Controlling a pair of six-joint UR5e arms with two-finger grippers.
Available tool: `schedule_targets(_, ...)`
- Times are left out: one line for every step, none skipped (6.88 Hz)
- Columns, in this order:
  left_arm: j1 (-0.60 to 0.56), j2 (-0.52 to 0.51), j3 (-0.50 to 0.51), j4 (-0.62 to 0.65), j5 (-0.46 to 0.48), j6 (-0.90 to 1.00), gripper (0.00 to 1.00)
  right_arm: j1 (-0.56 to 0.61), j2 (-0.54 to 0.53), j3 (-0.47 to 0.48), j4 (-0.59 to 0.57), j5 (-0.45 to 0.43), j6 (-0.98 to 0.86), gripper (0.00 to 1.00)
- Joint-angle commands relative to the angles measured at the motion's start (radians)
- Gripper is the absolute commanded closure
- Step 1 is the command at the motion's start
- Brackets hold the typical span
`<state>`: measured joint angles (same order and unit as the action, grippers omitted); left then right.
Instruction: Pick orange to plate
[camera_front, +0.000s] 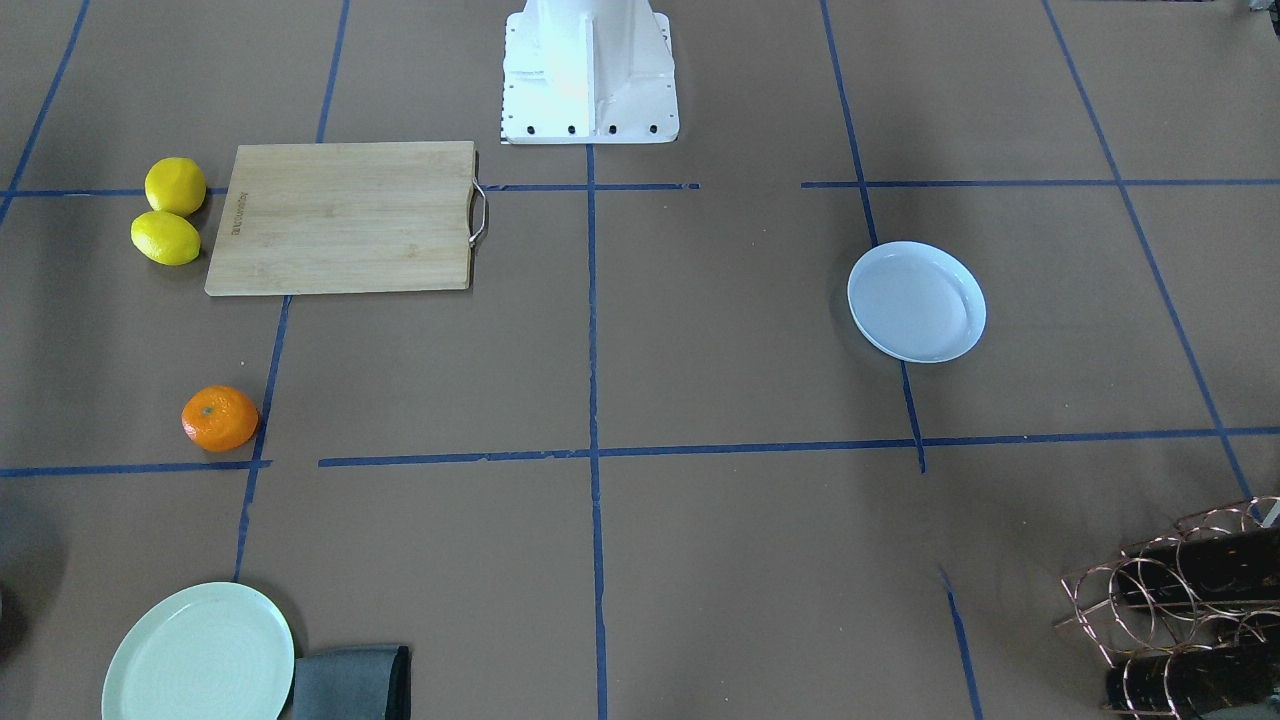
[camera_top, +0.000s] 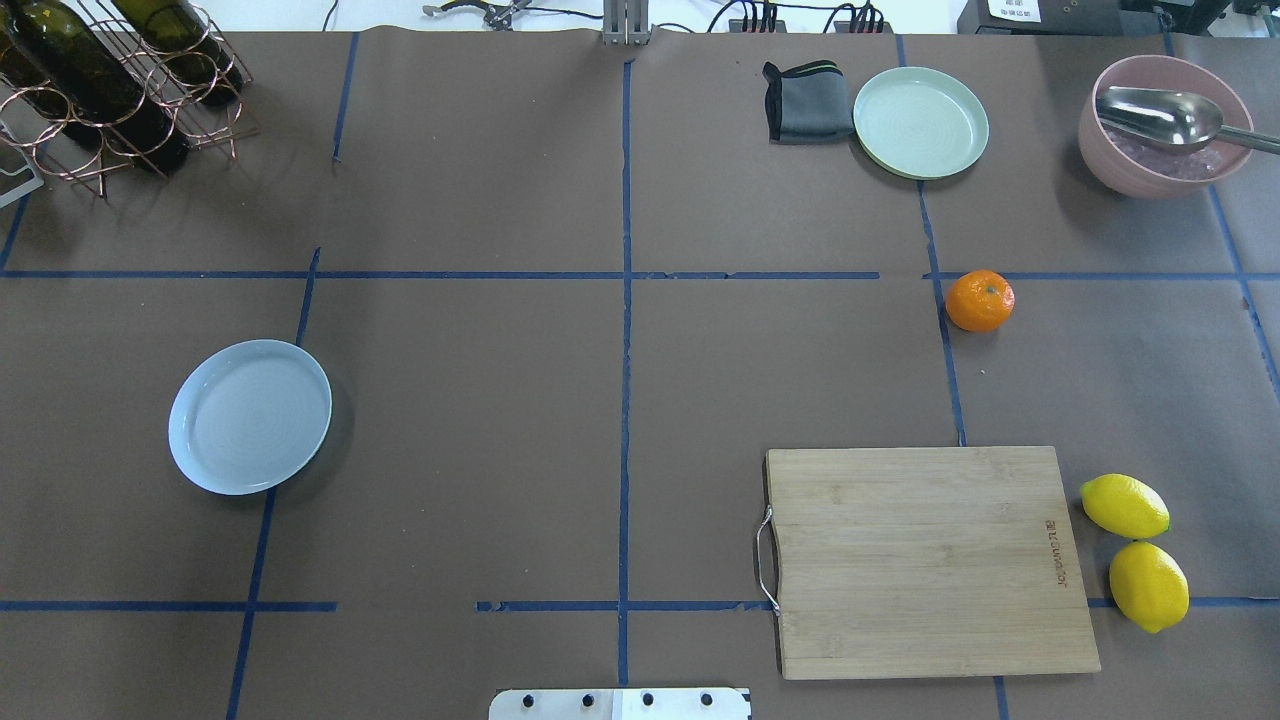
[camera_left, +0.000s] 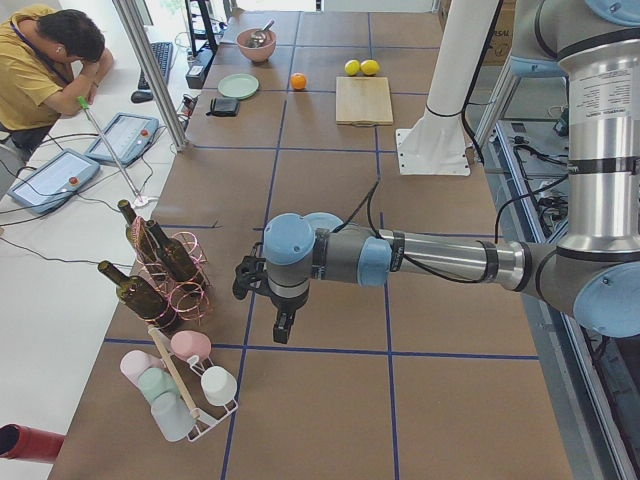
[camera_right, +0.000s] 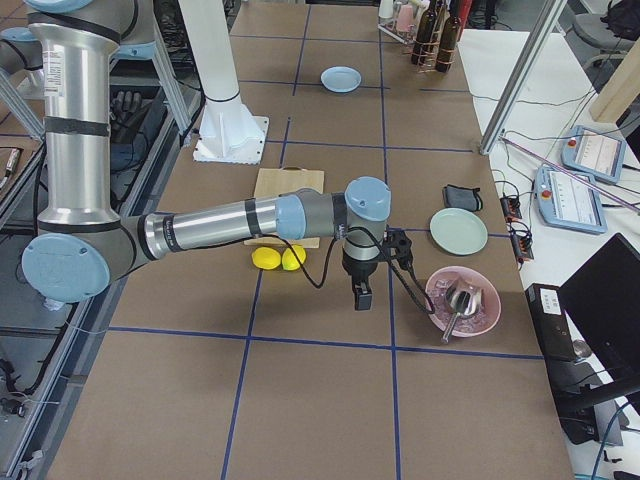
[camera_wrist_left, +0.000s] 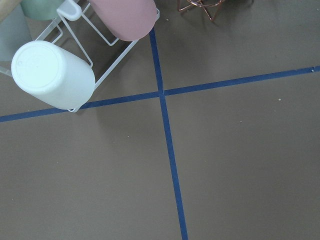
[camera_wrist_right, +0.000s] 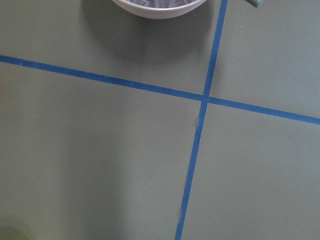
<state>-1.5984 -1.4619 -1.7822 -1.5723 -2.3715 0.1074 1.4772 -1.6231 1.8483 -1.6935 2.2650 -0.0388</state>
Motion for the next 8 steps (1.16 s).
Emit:
schedule_targets(0.002,0.002,-0.008,0.0,0.002,0.0,0.0,0.0,0.0,-0.003,0.0,0.001,0.0,0.0)
schedule_targets(0.0,0.002,-0.019,0.0,0.0,0.0,0.0,0.0,0.0,-0.001,0.0,0.001,0.0,0.0)
schedule_targets(0.0,0.002,-0.032,-0.002,0.0,0.0,0.0,0.0,0.0,0.0,0.0,0.007,0.0,0.0)
schedule_targets(0.008,0.0,-0.028,-0.036,0.003,0.0,0.0,0.0,0.0,0.0,0.002,0.007,0.0,0.0)
schedule_targets(0.026,0.0,-0.026,-0.136,0.002,-0.005,0.0,0.0,0.003,0.002,0.002,0.007,0.0,0.0)
schedule_targets(0.029,-0.026,-0.016,-0.232,0.003,-0.005,0.0,0.0,0.006,0.002,0.0,0.007,0.0,0.0)
schedule_targets(0.031,-0.063,0.024,-0.361,0.006,-0.012,0.0,0.0,0.008,0.002,0.0,0.008,0.0,0.0)
schedule_targets(0.028,-0.104,0.073,-0.538,0.008,-0.015,0.0,0.0,0.009,0.002,0.0,0.022,0.002,0.0)
